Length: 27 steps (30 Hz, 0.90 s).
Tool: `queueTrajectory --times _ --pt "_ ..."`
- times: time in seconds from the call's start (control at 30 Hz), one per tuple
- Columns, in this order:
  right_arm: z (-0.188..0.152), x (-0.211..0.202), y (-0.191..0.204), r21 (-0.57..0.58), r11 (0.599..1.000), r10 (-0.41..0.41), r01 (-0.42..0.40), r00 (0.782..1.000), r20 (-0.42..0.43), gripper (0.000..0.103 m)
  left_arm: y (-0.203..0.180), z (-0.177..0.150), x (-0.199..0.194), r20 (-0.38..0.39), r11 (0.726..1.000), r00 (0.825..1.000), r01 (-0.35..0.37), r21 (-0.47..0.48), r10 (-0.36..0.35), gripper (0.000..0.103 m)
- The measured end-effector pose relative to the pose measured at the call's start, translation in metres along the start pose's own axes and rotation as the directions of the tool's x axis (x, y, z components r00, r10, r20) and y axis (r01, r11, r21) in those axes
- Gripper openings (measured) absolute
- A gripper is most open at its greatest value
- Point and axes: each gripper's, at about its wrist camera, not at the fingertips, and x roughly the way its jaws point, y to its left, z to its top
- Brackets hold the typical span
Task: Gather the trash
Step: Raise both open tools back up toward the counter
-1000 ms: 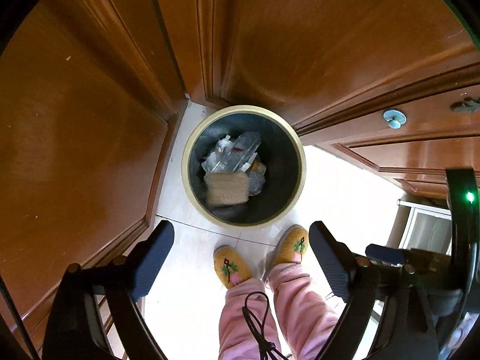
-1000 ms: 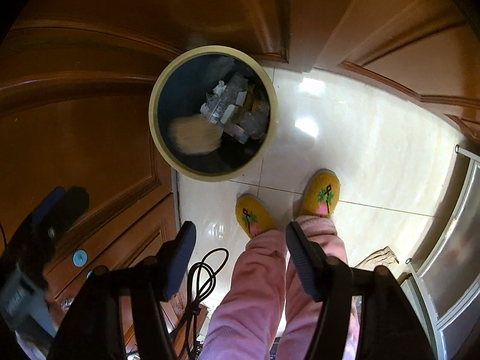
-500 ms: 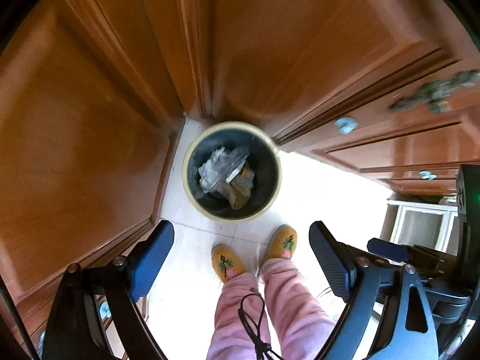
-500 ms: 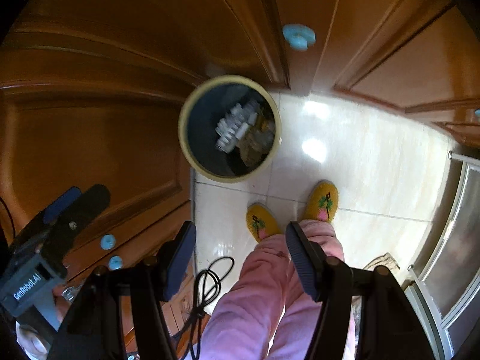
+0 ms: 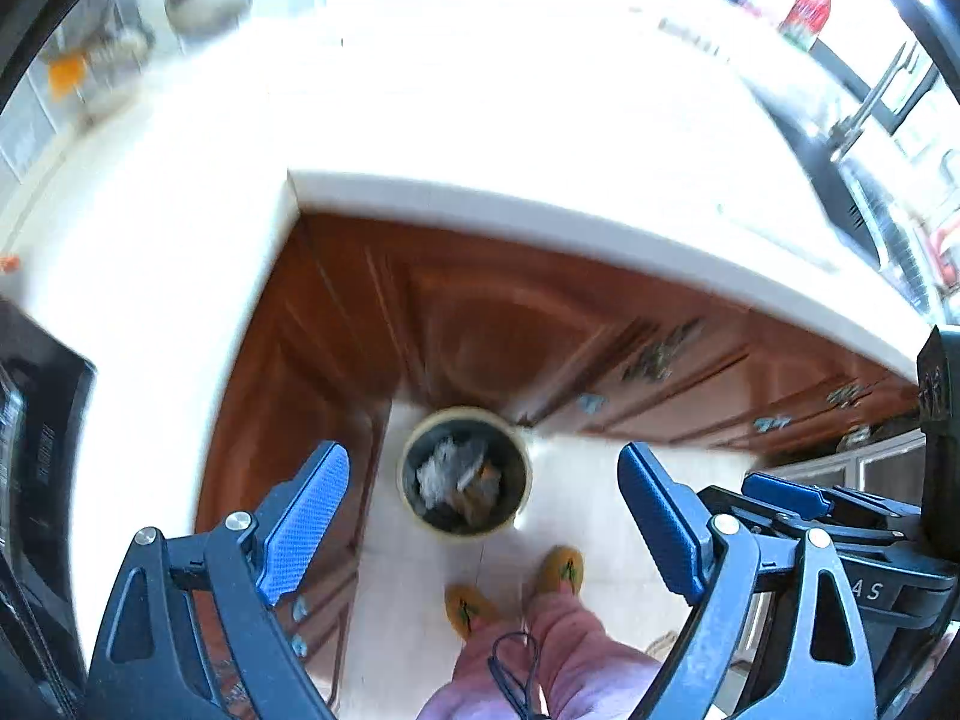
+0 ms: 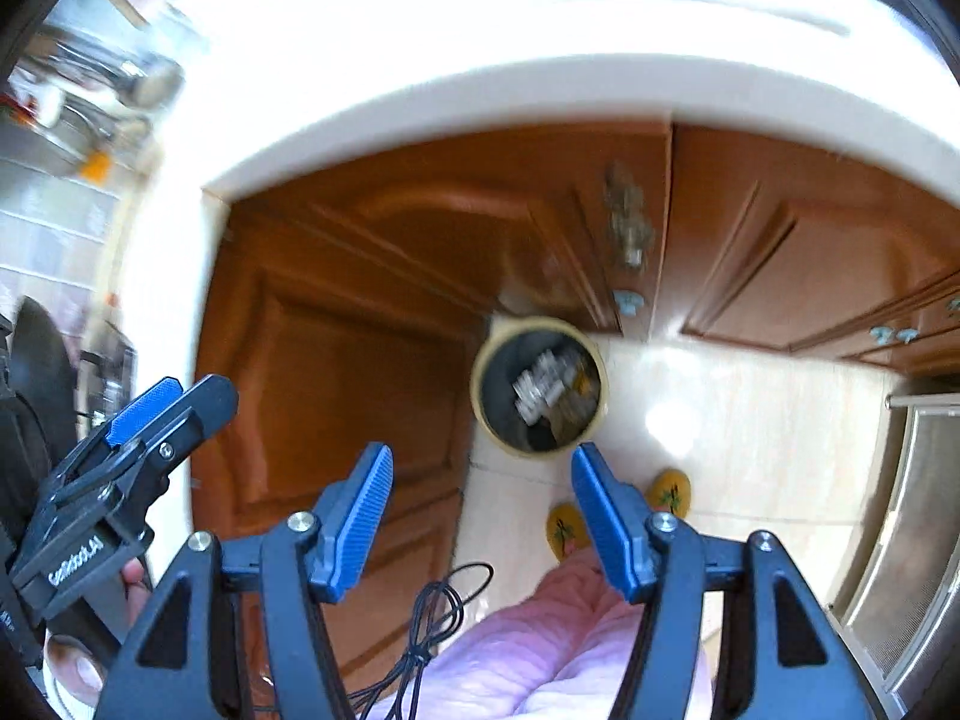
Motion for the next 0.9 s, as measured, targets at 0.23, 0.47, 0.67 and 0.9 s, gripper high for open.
queueTrajectory --times 0.23,0.47,0.67,0.9 --pt "0.012 -0.086 0.022 -0.043 0.999 -0.007 0.016 0.980 0.199 0.063 -0.019 0.039 -0.069 0.140 0.999 0.990 0.024 0.043 -0.030 0.090" --pt "0.031 -0.159 0.044 -0.089 0.993 -0.039 0.076 0.931 0.362 0.063 -0.044 0.079 -0.119 0.289 0.995 0.957 0.009 0.097 -0.037 0.090" --pt "0.062 -0.198 0.047 -0.085 0.987 -0.083 0.135 0.889 0.450 0.063 -0.058 0.119 -0.147 0.376 0.991 0.926 -0.013 0.136 -0.040 0.092" --pt "0.134 -0.222 0.037 -0.113 0.978 -0.096 0.175 0.859 0.503 0.063 -0.071 0.181 -0.142 0.441 0.984 0.898 -0.087 0.155 0.010 0.097"
